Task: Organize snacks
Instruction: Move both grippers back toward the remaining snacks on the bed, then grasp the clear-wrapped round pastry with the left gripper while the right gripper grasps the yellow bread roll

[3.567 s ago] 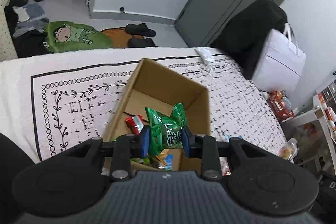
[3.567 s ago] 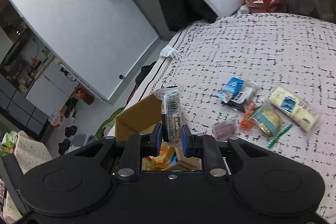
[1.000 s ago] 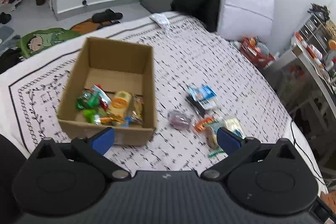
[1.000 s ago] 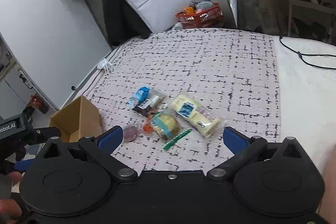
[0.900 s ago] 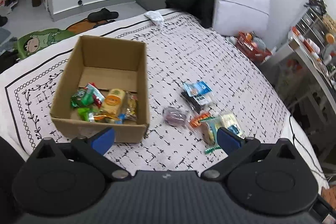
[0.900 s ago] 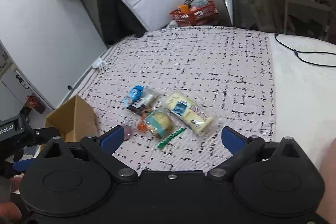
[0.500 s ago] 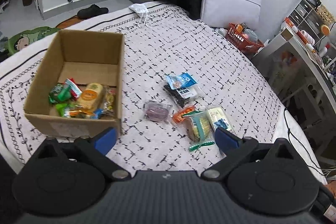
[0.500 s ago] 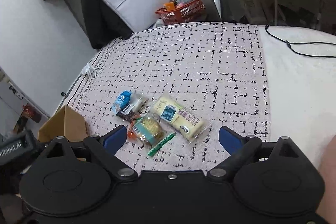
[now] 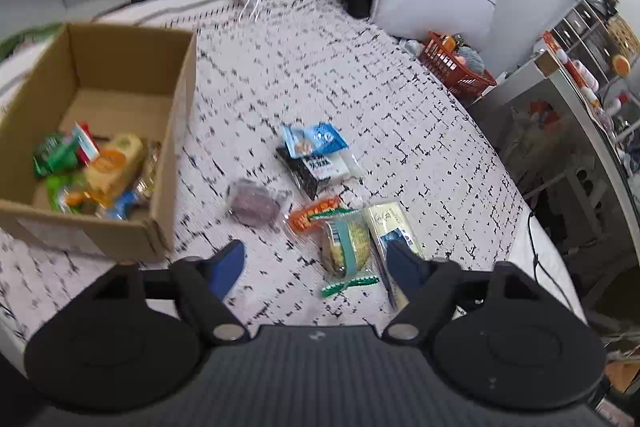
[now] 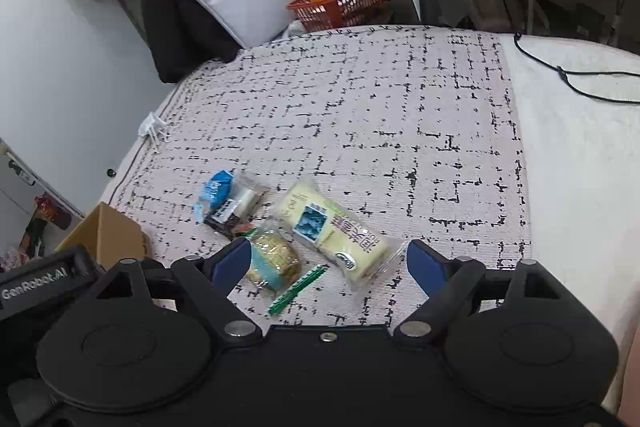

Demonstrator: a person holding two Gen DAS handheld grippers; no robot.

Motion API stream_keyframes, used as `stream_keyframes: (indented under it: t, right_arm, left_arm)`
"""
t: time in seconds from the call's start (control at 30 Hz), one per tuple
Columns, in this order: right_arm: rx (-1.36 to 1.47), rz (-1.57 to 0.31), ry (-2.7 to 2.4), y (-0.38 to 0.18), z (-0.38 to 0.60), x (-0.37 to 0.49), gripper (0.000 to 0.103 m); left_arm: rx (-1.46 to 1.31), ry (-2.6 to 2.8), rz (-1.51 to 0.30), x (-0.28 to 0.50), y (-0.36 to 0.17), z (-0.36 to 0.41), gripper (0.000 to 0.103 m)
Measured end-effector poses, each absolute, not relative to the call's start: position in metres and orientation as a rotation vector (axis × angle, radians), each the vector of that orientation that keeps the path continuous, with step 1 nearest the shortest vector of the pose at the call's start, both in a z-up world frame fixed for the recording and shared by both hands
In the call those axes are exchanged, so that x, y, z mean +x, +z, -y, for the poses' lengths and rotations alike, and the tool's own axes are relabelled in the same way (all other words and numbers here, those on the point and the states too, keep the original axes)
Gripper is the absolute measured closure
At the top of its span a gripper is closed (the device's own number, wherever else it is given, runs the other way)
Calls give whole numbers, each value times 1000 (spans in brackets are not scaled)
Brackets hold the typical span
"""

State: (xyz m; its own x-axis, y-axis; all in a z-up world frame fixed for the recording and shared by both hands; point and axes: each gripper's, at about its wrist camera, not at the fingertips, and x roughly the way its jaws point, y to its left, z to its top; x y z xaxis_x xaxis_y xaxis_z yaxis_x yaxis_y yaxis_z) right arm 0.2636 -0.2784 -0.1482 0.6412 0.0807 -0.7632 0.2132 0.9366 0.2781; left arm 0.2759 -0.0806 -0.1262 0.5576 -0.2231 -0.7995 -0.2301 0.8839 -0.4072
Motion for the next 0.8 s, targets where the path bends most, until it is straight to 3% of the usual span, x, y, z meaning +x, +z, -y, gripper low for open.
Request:
stream_keyframes:
  t: [0.2, 0.5, 0.8]
  right_arm:
    - [383, -915, -99, -166, 281, 272, 27]
    - [416, -891, -136, -179, 282, 286, 30]
    - [506, -878, -150, -189, 294, 298, 47]
  left_arm:
    - [-560, 13, -1020, 287, -151, 85, 46]
    - [-639, 25, -1049, 310, -180, 93, 46]
    - [-659, 41, -1052, 326, -196, 104, 46]
